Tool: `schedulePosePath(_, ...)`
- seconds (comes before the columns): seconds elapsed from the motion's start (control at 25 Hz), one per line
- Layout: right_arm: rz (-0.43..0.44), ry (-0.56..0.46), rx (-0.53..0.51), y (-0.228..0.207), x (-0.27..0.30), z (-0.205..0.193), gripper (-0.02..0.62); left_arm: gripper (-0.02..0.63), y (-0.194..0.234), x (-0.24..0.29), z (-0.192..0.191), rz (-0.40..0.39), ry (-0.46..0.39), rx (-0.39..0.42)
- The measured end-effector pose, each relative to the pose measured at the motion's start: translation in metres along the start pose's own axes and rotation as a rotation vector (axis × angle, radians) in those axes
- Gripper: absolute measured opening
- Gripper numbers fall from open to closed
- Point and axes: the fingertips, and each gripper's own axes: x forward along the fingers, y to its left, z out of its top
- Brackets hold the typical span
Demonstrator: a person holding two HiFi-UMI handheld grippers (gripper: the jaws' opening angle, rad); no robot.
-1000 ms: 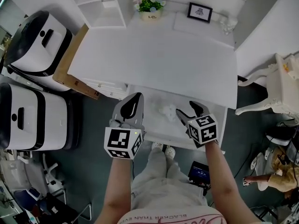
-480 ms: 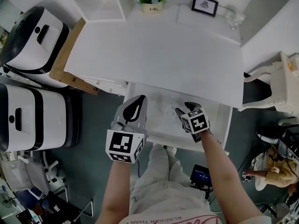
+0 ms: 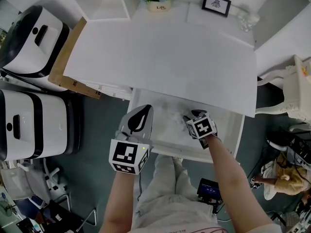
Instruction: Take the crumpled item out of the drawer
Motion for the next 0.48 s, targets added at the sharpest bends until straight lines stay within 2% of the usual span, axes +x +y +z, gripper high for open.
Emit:
schedulePosePath(0.24,0.034,0.009,0.003,0.003,0.007,-0.002,0.158,0.009,0.001,0.004,-0.009,-0.014,0.017,-0.010)
schedulePosePath(0.32,0.035,0.020,0.002,0.005,0.007,-0.002,0.125,0.009,0.001,0.004,-0.010,-0.017,0.018,-0.013)
schedulePosePath(0.4,0.023,0.033,-0.010,0.006,0.006,-0.002,0.060,0.009,0.001,0.003,-0.009,-0.021,0.015,-0.011)
schedulePosePath(0.48,0.014,0.042,-0.016,0.009,0.004,-0.002,0.034,0.009,0.002,0.002,-0.007,-0.021,0.010,-0.008)
